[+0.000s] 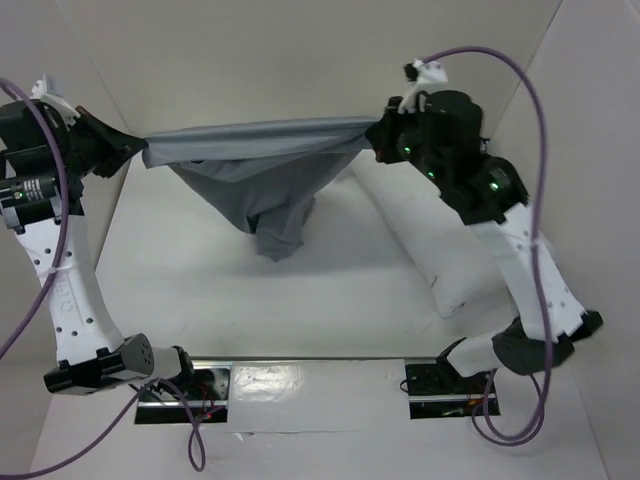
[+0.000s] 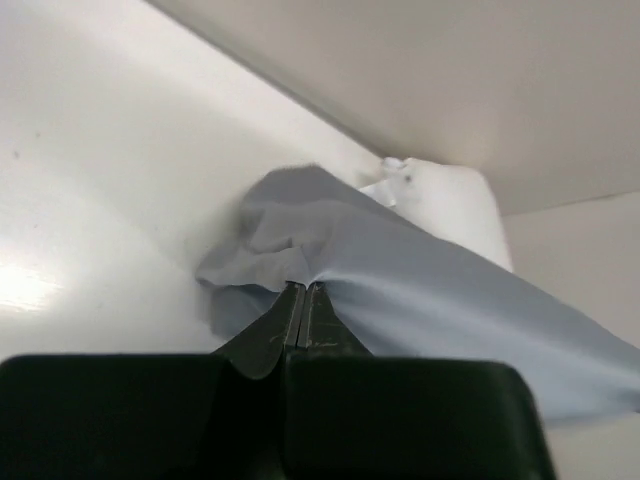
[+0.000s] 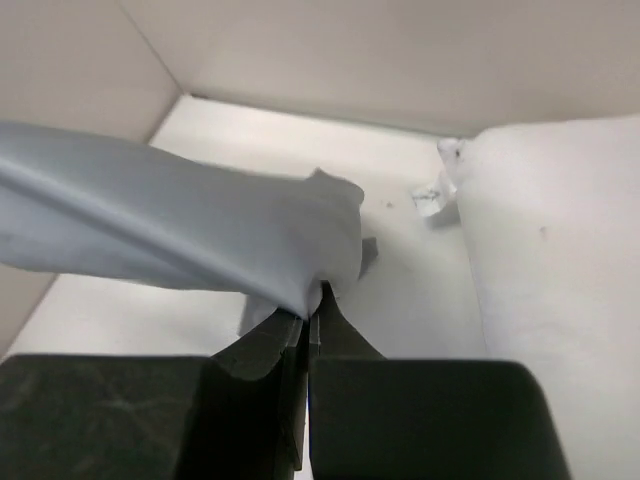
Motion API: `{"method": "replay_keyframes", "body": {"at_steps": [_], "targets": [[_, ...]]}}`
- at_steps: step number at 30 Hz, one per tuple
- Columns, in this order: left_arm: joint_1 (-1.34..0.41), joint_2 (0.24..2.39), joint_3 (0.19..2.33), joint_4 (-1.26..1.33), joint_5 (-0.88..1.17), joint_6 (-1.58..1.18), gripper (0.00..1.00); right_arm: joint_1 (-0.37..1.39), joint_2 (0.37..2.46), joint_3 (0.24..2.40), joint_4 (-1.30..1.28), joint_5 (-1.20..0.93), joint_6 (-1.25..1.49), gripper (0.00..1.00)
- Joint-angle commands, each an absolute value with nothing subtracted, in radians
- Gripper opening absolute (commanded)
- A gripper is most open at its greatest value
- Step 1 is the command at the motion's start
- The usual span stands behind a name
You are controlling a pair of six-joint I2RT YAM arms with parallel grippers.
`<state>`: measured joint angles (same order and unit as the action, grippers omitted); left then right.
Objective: Put the pillow into the pillowcase
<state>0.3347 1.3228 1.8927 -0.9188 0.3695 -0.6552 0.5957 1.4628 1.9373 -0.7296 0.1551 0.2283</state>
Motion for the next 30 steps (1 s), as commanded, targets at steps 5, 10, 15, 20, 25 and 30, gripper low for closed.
{"method": "replay_keyframes", "body": {"at_steps": [5,10,15,20,25,30], "targets": [[0.402,1.246,1.954,-0.882,0.534,-0.765,0.0,0.588,1.275,2.054,-0.959,0.207,0.232,0.0],[0.402,1.15,1.88,-0.663,0.666,-0.925,0.0,0.588,1.25,2.242,-0.985,0.114,0.241,0.0],[0.402,1.207,2.136,-0.609,0.689,-0.992,0.0,0.588,1.259,2.388,-0.922,0.034,0.241,0.0],[0.402,1.328,2.367,-0.467,0.776,-1.106,0.0,0.588,1.307,2.344,-0.818,-0.021,0.241,0.0],[0.402,1.411,2.307,-0.342,0.893,-1.158,0.0,0.588,1.417,2.3,-0.714,-0.021,0.17,0.0],[0.425,1.552,2.359,-0.289,1.0,-1.169,0.0,0.569,1.581,2.336,-0.5,-0.051,0.138,0.0]]}}
